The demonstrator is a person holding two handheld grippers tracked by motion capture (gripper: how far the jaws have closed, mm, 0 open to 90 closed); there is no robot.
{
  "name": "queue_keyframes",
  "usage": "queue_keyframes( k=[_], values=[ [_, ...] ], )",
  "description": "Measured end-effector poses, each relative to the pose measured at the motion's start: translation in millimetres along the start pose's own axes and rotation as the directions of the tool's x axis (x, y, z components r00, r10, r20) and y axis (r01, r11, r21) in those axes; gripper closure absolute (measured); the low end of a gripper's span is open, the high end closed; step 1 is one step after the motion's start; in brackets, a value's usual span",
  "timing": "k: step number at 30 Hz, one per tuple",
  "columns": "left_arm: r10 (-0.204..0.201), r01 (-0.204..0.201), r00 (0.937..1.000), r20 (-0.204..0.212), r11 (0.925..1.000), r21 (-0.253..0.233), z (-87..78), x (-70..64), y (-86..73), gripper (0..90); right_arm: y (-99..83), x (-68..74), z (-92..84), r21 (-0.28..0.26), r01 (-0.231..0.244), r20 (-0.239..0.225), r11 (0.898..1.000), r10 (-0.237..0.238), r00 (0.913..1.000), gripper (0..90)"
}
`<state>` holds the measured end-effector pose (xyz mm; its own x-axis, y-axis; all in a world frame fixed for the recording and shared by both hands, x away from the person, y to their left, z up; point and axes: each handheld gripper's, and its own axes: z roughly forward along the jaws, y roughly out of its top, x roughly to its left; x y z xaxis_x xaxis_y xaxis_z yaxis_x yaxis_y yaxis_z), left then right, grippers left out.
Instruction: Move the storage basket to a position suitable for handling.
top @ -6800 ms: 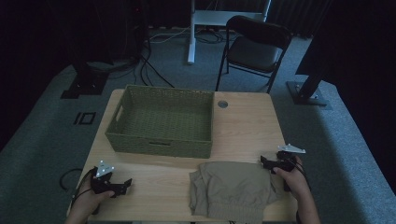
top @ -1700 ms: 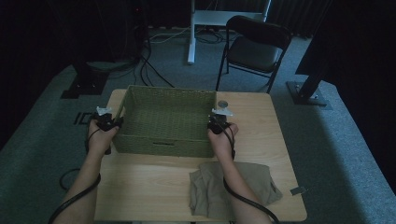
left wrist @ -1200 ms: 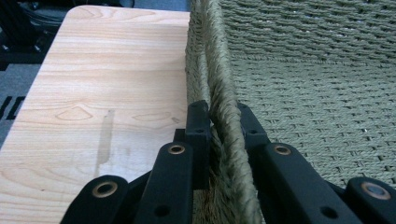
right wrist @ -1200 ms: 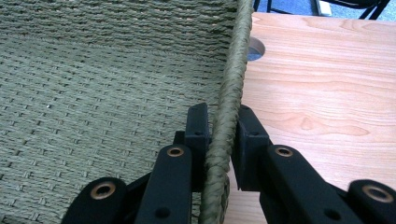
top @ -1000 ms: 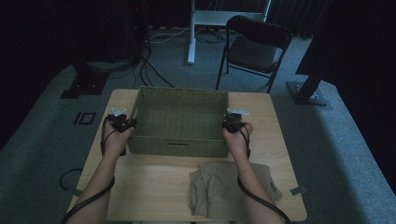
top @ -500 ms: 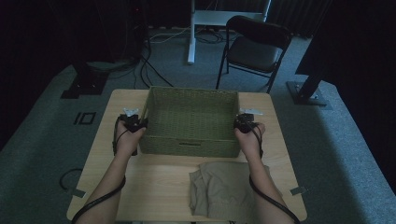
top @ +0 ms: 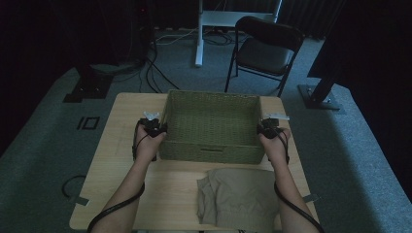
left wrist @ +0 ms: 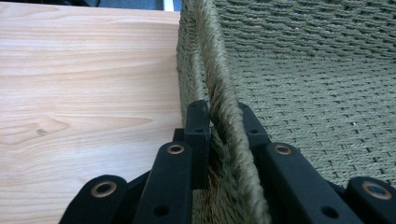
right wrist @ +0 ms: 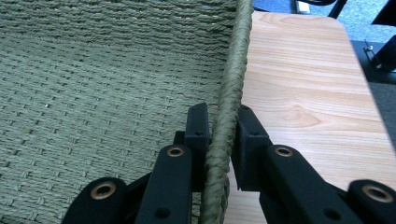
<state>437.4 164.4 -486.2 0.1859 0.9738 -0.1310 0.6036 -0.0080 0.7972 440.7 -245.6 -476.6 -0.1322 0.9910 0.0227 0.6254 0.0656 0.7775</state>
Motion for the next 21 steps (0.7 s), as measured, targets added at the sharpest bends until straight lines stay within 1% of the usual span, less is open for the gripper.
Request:
queue_keyframes(
  k=[1, 2, 3, 4, 6, 7, 8, 9, 14, 16, 21],
  values=[
    [0.0, 0.0, 1.0, 0.0, 1.0, 0.0, 0.0, 0.0, 0.0, 80.2, 0.0, 0.0, 0.0, 0.0, 0.0, 0.0, 1.0, 0.0, 1.0, 78.4],
    [0.007, -0.007, 1.0, 0.002, 1.0, 0.004, 1.4, -5.4, 0.4, 80.2, -0.3, -3.0, -0.5, 0.001, 0.003, 0.003, 1.0, -0.003, 1.0, 78.3],
    [0.007, -0.007, 1.0, 0.002, 1.0, 0.004, 1.4, -5.4, 0.4, 80.2, -0.6, -8.3, -1.6, 0.002, 0.007, 0.007, 1.0, -0.007, 1.0, 78.4],
    [0.011, -0.011, 0.9999, 0.003, 0.9999, 0.005, 2.9, -10.7, 0.9, 80.3, -0.6, -11.0, -1.8, 0.003, 0.009, 0.008, 1.0, -0.009, 0.9999, 78.3],
    [0.006, -0.006, 1.0, 0.006, 1.0, 0.004, 4.8, -15.8, 1.1, 80.2, -0.6, -16.6, -2.3, 0.004, 0.005, 0.008, 1.0, -0.005, 1.0, 78.4],
    [0.006, -0.006, 1.0, 0.006, 1.0, 0.004, 4.8, -15.8, 1.1, 80.2, -0.6, -16.6, -2.3, 0.004, 0.005, 0.008, 1.0, -0.005, 1.0, 78.4],
    [0.008, -0.008, 0.9999, 0.006, 1.0, 0.005, 6.0, -19.3, 1.5, 80.2, -0.9, -19.2, -2.5, 0.004, 0.006, 0.009, 1.0, -0.006, 0.9999, 78.4],
    [0.007, -0.007, 0.9999, 0.009, 1.0, 0.005, 7.0, -21.2, 1.8, 80.2, -1.8, -23.5, -3.2, 0.003, -0.004, 0.004, 1.0, 0.004, 1.0, 78.3],
    [0.003, -0.003, 0.9999, 0.016, 1.0, 0.004, 10.6, -32.7, 2.3, 79.9, -3.4, -35.9, -5.1, -0.002, -0.012, 0.001, 1.0, 0.012, 0.9999, 78.2],
    [0.008, -0.009, 0.9998, 0.016, 1.0, 0.005, 11.5, -37.8, 2.2, 79.9, -3.9, -41.9, -5.4, -0.004, -0.024, -0.008, 1.0, 0.024, 0.9997, 78.1],
    [0.018, -0.018, 0.9997, 0.015, 0.9998, 0.006, 12.9, -49.9, 1.3, 79.8, -4.0, -54.7, -6.2, -0.004, -0.023, -0.007, 1.0, 0.023, 0.9997, 78.2]
  ],
)
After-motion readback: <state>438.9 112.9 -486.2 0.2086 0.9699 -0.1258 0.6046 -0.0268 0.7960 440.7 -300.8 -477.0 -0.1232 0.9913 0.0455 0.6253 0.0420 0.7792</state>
